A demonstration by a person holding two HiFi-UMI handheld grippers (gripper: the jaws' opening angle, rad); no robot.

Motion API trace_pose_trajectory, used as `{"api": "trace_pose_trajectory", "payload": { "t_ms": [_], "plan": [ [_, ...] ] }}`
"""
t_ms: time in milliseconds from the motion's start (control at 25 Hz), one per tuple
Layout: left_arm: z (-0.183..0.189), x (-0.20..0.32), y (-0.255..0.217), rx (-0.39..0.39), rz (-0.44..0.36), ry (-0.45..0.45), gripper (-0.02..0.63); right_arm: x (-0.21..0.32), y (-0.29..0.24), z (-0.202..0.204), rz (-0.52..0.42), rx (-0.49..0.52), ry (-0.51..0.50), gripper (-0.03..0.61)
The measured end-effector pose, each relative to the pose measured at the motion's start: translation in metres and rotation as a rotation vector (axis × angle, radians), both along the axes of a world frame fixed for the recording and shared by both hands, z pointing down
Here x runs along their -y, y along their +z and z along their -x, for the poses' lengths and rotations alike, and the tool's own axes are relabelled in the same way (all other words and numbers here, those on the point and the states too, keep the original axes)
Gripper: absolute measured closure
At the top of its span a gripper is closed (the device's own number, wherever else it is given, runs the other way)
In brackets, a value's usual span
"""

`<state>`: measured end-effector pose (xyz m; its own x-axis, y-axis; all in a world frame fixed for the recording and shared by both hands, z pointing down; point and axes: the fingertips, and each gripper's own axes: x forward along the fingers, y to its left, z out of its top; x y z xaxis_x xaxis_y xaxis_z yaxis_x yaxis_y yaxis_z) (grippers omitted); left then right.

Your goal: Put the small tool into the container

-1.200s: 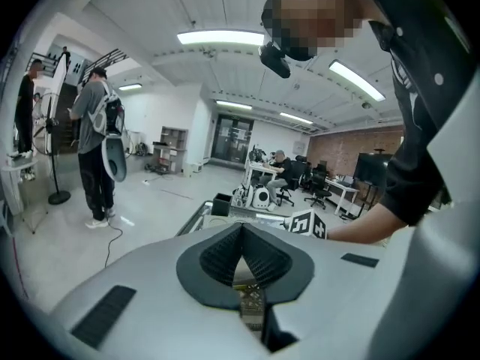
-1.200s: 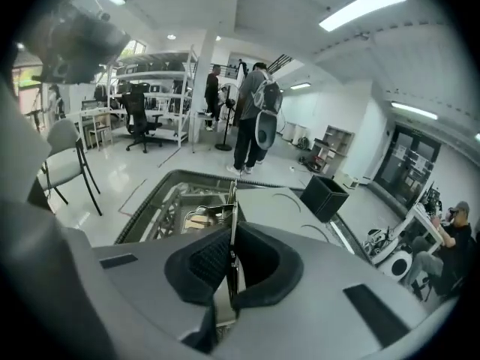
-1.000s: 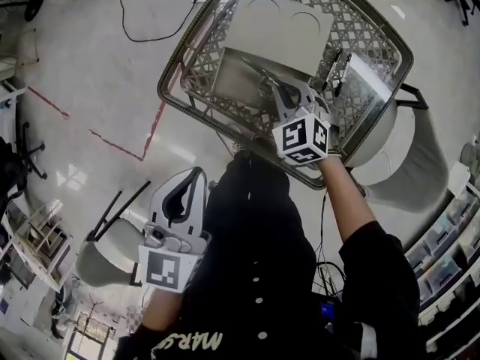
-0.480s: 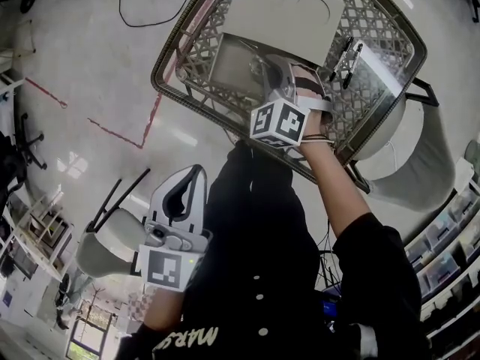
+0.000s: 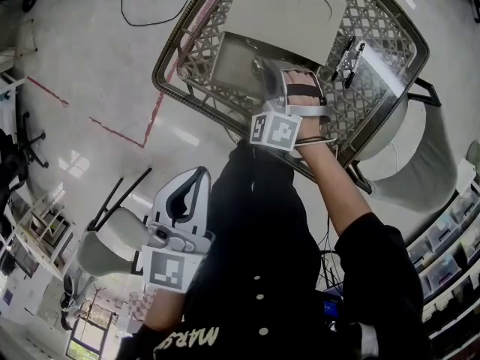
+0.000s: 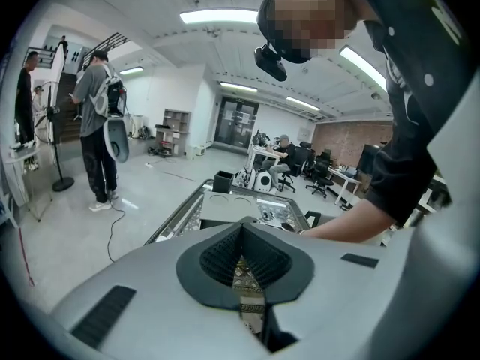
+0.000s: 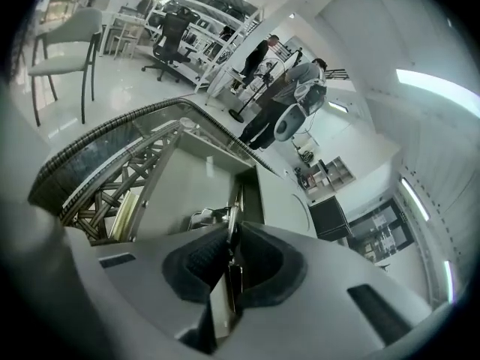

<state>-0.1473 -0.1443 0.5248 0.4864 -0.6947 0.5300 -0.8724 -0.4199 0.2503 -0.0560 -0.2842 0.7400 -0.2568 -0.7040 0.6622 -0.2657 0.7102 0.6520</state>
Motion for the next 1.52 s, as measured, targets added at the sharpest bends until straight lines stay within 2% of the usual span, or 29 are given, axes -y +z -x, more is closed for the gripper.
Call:
{"api": "trace_pose_trajectory", "payload": {
  "t_ms": [80, 440, 680, 840, 920, 1080, 1200, 1280, 1320, 1400, 1520],
  "plan": [
    [-0.001, -0.001, 0.002, -0.001, 0.004, -0.002, 0.589, -0.003, 0.003, 0.001, -0.02, -0.011, -0.005, 0.521],
    [-0.002, -0.008, 0.0, 0.004, -0.004, 0.012, 0.589, -0.012, 0.0, 0.001, -0.046, 0.008, 0.024, 0.495],
    [-0.004, -0.011, -0.005, 0.003, -0.011, 0.022, 0.589, -0.008, -0.012, -0.008, 0.014, 0.179, 0.143, 0.454],
    [-0.006, -0.014, -0.004, 0.003, -0.009, 0.026, 0.589, -0.009, -0.019, -0.013, -0.091, 0.063, 0.123, 0.387],
    [-0.007, -0.015, -0.005, 0.0, -0.007, 0.028, 0.589, -0.012, -0.023, -0.019, -0.124, 0.038, 0.148, 0.385],
    [-0.006, -0.016, -0.005, -0.008, -0.004, 0.029, 0.589, -0.015, -0.018, -0.028, -0.062, 0.077, 0.276, 0.397],
    [-0.006, -0.016, -0.004, -0.009, 0.001, 0.031, 0.589, -0.014, -0.02, -0.015, -0.084, 0.056, 0.214, 0.39],
    [-0.008, -0.016, -0.005, -0.014, 0.001, 0.033, 0.589, -0.012, -0.017, -0.021, -0.052, 0.071, 0.271, 0.402],
    [-0.008, -0.016, -0.005, -0.016, 0.001, 0.036, 0.589, -0.015, -0.016, -0.02, -0.035, 0.074, 0.267, 0.397],
    [-0.008, -0.016, -0.005, -0.016, 0.001, 0.043, 0.589, -0.021, -0.016, -0.01, -0.055, 0.049, 0.193, 0.41],
    [-0.007, -0.015, -0.005, -0.019, 0.002, 0.041, 0.589, -0.024, -0.015, -0.01, -0.042, 0.055, 0.191, 0.416]
  ]
}}
